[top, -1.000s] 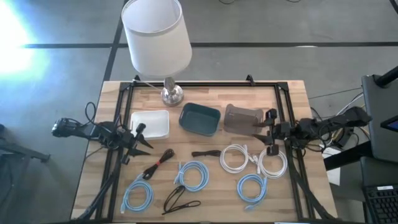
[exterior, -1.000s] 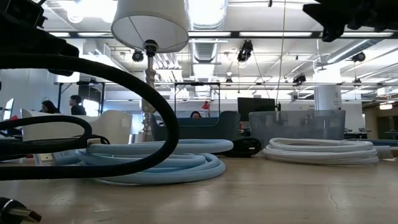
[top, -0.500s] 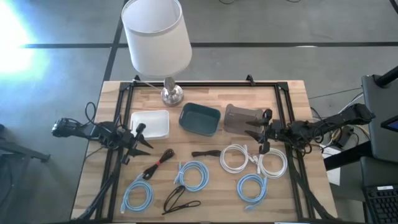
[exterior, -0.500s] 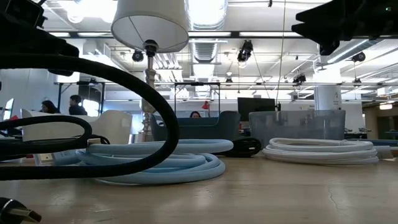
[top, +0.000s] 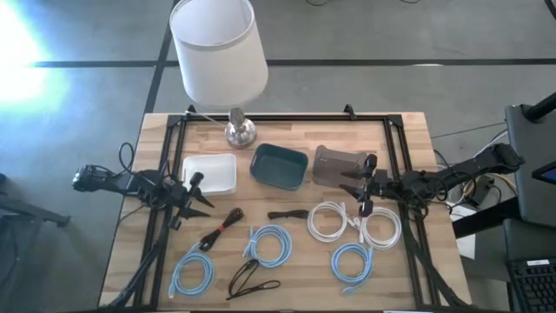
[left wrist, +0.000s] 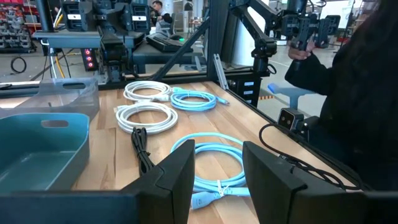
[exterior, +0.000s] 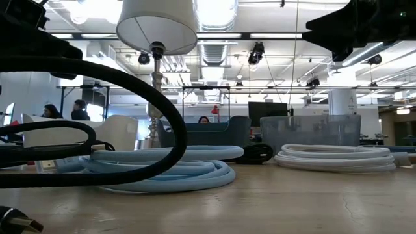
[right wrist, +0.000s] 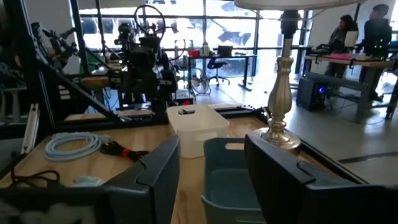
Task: Pick & Place USB Port
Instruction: Put the middle blue charger cable into the blue bin
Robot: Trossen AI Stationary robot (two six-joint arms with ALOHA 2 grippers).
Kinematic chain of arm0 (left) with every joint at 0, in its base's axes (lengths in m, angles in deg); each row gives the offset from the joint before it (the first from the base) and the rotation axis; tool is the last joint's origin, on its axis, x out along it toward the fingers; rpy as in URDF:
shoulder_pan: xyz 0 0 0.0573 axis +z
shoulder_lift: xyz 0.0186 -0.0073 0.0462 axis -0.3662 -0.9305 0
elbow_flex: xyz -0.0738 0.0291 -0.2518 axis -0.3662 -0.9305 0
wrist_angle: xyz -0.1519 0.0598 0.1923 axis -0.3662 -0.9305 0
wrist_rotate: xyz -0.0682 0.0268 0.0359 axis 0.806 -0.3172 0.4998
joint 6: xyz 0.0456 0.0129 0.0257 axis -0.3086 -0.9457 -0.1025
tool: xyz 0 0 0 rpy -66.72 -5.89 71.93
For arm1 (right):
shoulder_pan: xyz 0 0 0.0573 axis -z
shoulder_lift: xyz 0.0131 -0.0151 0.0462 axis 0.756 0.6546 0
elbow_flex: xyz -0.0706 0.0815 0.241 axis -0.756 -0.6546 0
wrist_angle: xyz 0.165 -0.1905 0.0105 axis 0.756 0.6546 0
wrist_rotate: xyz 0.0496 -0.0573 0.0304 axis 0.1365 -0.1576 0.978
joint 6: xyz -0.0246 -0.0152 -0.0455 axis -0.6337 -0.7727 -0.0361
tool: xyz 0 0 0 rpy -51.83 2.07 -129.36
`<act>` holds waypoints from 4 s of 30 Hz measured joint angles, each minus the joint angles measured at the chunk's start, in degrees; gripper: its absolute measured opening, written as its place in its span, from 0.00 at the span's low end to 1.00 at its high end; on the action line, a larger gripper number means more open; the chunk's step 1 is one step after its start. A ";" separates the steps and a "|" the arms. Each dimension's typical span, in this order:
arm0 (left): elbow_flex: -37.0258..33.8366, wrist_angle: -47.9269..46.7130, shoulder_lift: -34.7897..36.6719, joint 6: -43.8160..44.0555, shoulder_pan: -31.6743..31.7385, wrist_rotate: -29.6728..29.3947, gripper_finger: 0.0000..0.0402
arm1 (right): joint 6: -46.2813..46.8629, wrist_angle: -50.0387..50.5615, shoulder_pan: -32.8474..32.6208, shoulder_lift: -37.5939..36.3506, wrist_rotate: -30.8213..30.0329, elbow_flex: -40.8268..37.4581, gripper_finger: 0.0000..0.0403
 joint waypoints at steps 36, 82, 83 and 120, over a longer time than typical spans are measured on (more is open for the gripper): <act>-2.13 11.79 -0.09 0.08 0.02 -4.37 0.35 | 6.50 11.63 1.11 27.17 4.10 23.09 0.43; 32.42 9.82 -63.69 13.24 -0.27 -15.34 0.45 | 7.46 7.07 6.51 44.11 13.11 28.59 0.43; 32.85 9.66 -66.32 14.36 -0.48 -14.90 0.45 | 7.37 7.07 6.51 44.11 13.11 28.58 0.43; 42.94 10.97 -90.79 25.68 -7.00 -17.37 0.07 | 6.82 8.79 6.50 44.11 13.05 28.48 0.43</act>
